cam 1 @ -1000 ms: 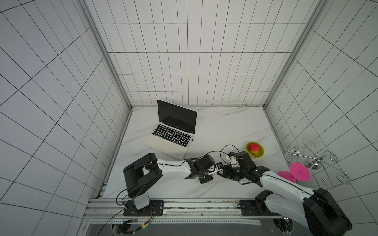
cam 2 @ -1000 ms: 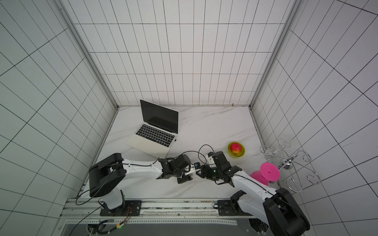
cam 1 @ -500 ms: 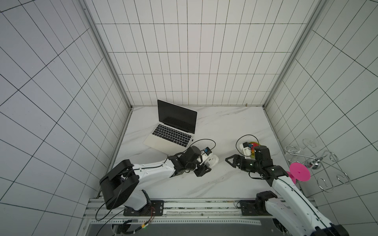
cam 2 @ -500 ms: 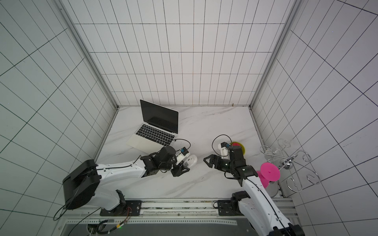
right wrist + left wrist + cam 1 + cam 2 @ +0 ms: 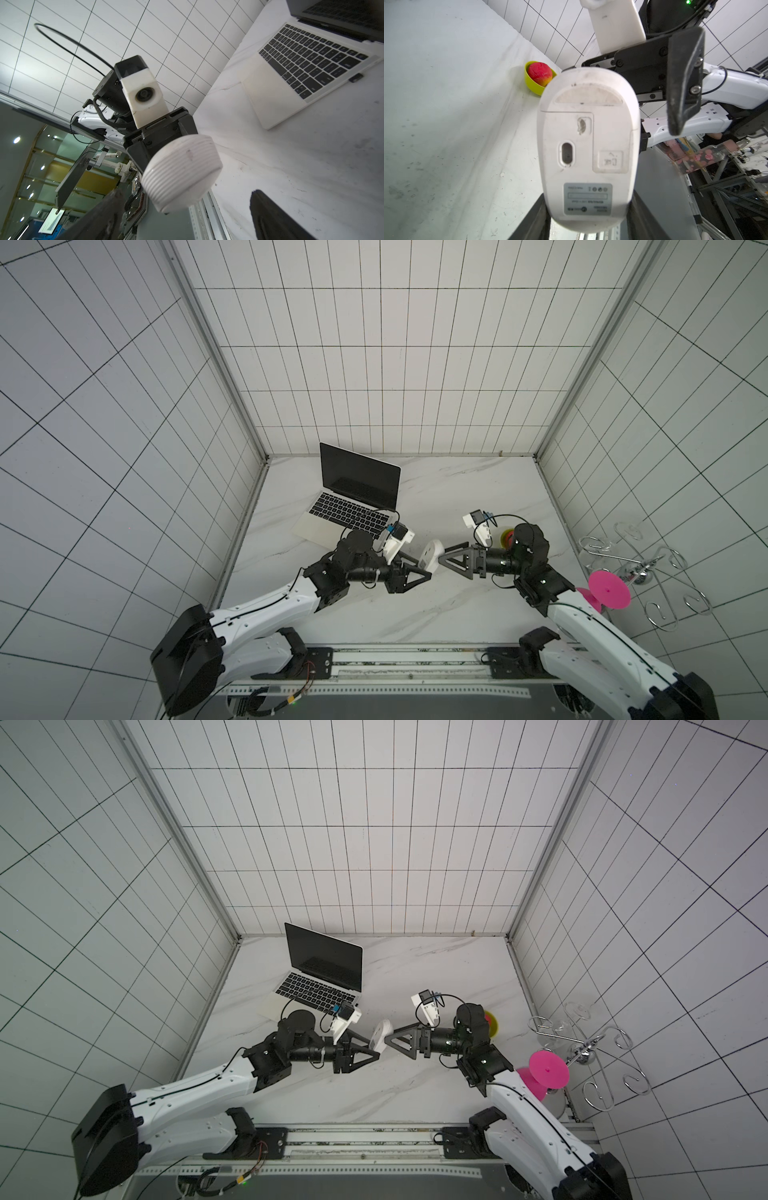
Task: Insert the wireless mouse receiver into the laptop
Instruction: Pick up the mouse from the center of the board, then place the mouse at the center of the board.
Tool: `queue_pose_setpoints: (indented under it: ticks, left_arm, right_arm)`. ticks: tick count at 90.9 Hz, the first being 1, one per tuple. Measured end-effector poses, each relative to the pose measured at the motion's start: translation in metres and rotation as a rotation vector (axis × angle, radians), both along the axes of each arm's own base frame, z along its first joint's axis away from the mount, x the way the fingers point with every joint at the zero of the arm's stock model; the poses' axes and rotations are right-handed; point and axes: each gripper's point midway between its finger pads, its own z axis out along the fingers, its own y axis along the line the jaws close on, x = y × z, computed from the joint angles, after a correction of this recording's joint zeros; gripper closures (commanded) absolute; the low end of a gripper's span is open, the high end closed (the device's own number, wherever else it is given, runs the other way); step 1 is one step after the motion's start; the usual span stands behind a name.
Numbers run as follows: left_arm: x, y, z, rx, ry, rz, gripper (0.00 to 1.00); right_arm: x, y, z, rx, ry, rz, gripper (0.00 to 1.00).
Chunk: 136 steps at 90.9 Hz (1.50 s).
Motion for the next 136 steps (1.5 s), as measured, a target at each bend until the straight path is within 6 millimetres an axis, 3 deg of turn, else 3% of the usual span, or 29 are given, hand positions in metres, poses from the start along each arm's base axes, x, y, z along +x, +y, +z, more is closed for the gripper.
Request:
queue_pose_setpoints:
  ticks: [22, 45, 49, 56, 64, 78, 98, 113, 125, 136]
  left_arm:
    - [-0.012, -0.003, 0.012, -0.052, 0.054, -0.067, 0.74]
    - [-0.016, -0.004, 0.014, -0.068, 0.095, -0.096, 0.72]
    - [-0.016, -0.004, 0.014, -0.069, 0.105, -0.095, 0.63]
    - [-0.013, -0.003, 0.013, -0.066, 0.107, -0.082, 0.29]
    - [0.001, 0.003, 0.009, -0.046, 0.109, -0.017, 0.12]
    - [0.050, 0.046, 0.002, 0.032, 0.064, 0.265, 0.02]
    - [0.118, 0.145, -0.010, 0.175, 0.016, 0.743, 0.01]
    - [0.145, 0.200, -0.021, 0.231, 0.045, 0.968, 0.01]
    - [0.153, 0.215, -0.029, 0.269, 0.051, 1.046, 0.01]
    - [0.159, 0.226, -0.036, 0.307, 0.051, 1.105, 0.01]
  right_arm:
    - [-0.009, 0.011, 0.004, 0.019, -0.028, 0.052, 0.13]
    - [-0.012, 0.015, 0.011, 0.038, -0.056, 0.069, 0.48]
    - [-0.010, 0.015, 0.011, 0.037, -0.054, 0.062, 0.51]
    - [-0.009, 0.015, 0.009, 0.031, -0.063, 0.053, 0.57]
    - [-0.002, 0.015, 0.001, -0.013, -0.071, 0.017, 0.58]
    - [0.029, 0.013, -0.029, -0.195, -0.118, -0.120, 0.63]
    - [0.078, 0.020, -0.085, -0.552, -0.224, -0.193, 0.62]
    - [0.087, 0.046, -0.119, -0.779, -0.359, -0.080, 0.62]
    - [0.080, 0.071, -0.143, -0.921, -0.482, 0.048, 0.57]
    - [0.062, 0.084, -0.169, -1.029, -0.569, 0.185, 0.49]
